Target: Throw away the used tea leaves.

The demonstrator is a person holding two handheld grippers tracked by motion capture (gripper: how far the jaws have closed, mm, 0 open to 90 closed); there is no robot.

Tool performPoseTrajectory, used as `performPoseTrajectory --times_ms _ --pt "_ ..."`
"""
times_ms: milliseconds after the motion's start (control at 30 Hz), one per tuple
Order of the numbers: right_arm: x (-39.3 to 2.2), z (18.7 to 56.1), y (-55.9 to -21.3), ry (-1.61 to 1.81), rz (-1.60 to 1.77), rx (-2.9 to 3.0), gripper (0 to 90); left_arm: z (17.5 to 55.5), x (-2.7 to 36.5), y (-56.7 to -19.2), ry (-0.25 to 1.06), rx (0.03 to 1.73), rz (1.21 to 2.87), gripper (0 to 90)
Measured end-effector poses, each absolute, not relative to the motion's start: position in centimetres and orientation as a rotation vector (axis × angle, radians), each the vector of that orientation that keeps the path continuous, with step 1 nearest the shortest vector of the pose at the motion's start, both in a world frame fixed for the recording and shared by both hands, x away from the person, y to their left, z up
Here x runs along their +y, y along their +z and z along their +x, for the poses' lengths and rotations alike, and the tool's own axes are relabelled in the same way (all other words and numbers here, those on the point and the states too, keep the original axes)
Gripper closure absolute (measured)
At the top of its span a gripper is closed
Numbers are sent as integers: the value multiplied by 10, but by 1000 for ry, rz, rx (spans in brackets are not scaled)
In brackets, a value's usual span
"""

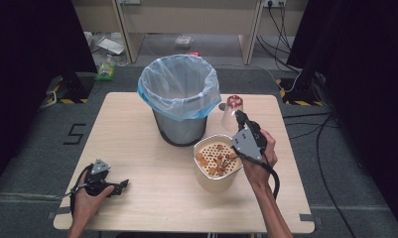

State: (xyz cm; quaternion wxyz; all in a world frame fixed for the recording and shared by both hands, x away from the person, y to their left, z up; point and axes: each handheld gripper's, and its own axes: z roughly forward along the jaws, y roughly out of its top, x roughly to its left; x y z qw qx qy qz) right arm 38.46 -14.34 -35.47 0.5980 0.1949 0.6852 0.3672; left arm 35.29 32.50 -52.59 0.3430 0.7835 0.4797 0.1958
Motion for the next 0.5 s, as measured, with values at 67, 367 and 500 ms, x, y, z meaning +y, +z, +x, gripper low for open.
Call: performPoseTrajectory --times_ms 67,367,500 --pt "-146 390 -346 914 501 1607 874 353 325 -526 508 1247 2037 0" --pt "-165 420 -316 1157 725 1680 874 353 325 -526 509 1247 2037 0" --pt "-171 430 -307 1213 800 1701 874 353 325 -526 509 1247 2037 0"
